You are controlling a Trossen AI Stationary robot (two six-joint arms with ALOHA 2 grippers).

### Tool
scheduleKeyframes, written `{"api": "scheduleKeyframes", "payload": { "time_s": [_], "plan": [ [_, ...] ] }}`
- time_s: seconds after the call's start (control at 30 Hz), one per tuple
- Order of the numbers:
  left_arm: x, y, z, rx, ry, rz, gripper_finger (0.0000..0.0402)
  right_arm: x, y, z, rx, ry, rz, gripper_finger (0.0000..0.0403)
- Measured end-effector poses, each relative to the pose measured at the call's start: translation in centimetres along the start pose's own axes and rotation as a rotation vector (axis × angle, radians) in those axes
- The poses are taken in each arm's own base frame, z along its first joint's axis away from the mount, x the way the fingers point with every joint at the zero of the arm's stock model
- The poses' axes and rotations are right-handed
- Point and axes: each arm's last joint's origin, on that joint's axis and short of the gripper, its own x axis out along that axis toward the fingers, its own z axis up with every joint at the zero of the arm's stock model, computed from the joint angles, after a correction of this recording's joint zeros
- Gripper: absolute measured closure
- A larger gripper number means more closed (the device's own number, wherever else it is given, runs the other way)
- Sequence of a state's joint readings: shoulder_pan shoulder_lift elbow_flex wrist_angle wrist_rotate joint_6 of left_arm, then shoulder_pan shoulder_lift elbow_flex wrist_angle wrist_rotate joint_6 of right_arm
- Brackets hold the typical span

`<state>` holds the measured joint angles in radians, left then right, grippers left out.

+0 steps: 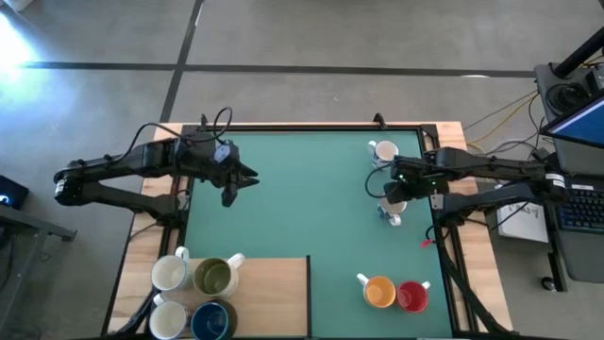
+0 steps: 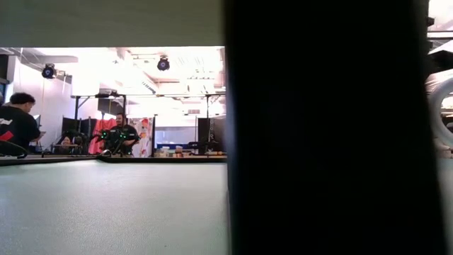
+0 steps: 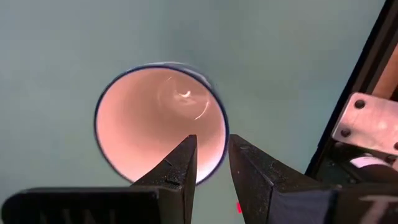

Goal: Place coffee mugs
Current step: Move the bottom blue patterned mug to the center of the table

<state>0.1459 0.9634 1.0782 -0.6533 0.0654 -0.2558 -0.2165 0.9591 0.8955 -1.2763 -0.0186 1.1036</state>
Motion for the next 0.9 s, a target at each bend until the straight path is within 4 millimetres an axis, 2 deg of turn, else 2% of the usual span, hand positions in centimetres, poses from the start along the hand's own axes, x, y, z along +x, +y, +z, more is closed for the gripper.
{"api": "scheduleKeyframes", "payload": {
  "time_s": [0.33, 0.53, 0.8, 0.9],
  "plan": [
    [0.0, 0.0, 0.0, 0.000, 0.003, -0.009, 0.0310, 2.4, 1.1, 0.8, -0.075, 0.022, -0.138, 0.0321],
    [0.0, -0.1, 0.0, 0.000, 0.010, -0.030, 0.0310, 3.5, 2.1, 1.3, -0.141, 0.040, -0.155, 0.0324],
    [0.0, -0.1, -0.1, -0.015, 0.015, -0.029, 0.0310, 4.6, 3.1, 1.7, -0.156, 0.054, -0.139, 0.0383],
    [0.0, -0.1, -0.1, -0.015, 0.015, -0.029, 0.0310, 4.7, 3.2, 1.8, -0.152, 0.058, -0.132, 0.0388]
  ]
}}
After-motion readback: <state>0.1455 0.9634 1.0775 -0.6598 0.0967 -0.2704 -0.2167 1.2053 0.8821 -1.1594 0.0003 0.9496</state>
